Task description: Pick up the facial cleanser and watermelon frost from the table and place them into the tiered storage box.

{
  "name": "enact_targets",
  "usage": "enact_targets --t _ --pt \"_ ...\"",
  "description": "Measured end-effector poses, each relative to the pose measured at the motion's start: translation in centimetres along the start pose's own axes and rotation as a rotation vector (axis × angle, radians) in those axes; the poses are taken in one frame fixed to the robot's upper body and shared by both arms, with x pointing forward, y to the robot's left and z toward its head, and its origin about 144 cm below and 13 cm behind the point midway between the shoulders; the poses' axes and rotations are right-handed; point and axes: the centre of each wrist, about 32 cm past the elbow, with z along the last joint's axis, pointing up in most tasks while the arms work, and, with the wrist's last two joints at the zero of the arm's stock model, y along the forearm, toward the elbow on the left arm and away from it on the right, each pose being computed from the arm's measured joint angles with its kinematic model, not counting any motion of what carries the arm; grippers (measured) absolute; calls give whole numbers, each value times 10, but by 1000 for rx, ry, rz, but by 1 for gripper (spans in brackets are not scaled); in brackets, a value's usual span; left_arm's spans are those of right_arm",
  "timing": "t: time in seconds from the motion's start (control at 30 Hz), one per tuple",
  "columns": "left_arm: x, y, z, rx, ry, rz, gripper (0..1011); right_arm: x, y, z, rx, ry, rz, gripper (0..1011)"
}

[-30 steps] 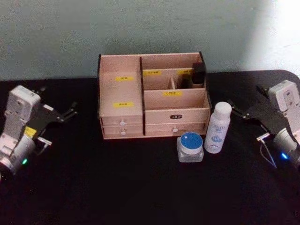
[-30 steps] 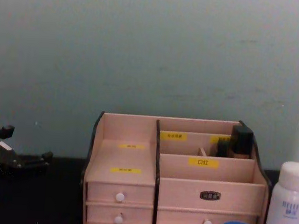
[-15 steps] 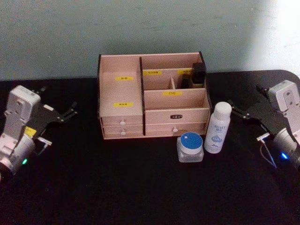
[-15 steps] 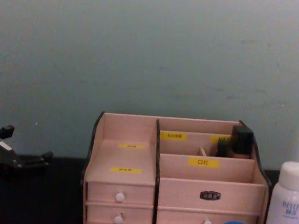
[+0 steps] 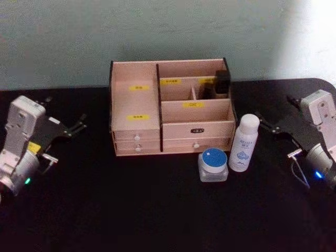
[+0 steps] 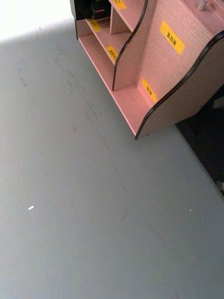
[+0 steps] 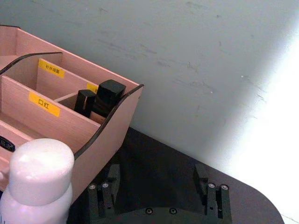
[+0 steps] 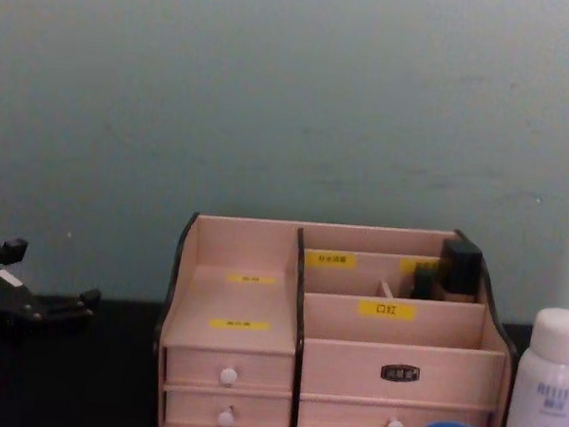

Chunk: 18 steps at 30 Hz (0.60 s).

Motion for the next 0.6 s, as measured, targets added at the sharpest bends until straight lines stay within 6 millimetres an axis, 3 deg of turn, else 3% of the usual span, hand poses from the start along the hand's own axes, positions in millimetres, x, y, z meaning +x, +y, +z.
enact_targets --t 0.33,0.6 --pt "0 0 0 0 0 0 1001 2 -6 0 -6 2 3 1002" --pt "0 0 0 0 0 0 1001 3 -31 2 -52 1 31 1003"
